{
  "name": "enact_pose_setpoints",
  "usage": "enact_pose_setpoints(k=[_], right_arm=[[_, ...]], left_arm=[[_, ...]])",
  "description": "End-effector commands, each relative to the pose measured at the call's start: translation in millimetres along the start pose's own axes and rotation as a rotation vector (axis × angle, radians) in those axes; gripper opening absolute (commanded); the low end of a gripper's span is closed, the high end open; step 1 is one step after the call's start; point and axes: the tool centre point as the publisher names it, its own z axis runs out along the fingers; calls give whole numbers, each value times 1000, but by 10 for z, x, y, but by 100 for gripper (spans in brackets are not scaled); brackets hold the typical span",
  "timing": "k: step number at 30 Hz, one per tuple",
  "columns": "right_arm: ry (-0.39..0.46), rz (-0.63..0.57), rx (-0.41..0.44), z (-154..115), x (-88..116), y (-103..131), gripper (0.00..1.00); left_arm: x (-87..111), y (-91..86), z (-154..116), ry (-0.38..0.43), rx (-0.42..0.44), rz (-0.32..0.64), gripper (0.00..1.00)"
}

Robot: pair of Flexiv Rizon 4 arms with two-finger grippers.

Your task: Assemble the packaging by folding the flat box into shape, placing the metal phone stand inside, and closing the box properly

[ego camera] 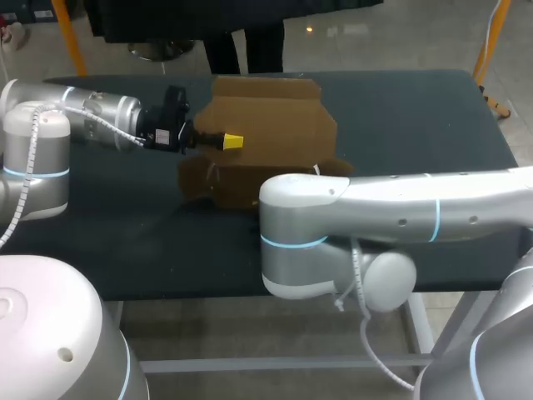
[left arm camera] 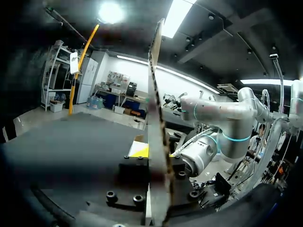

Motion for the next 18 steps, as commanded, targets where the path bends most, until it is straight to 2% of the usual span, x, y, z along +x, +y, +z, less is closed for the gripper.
enact_pose_setpoints(k=[1, 9, 18], right_arm=[[-116, 0, -1, 26, 51, -9, 0], [-116, 0, -1, 26, 51, -9, 0], [-5, 46, -63, -190, 53, 88, 0]], left_arm=[[-26, 26, 9, 7, -1, 0, 0], [-26, 26, 9, 7, -1, 0, 0], [-26, 26, 9, 7, -1, 0, 0]])
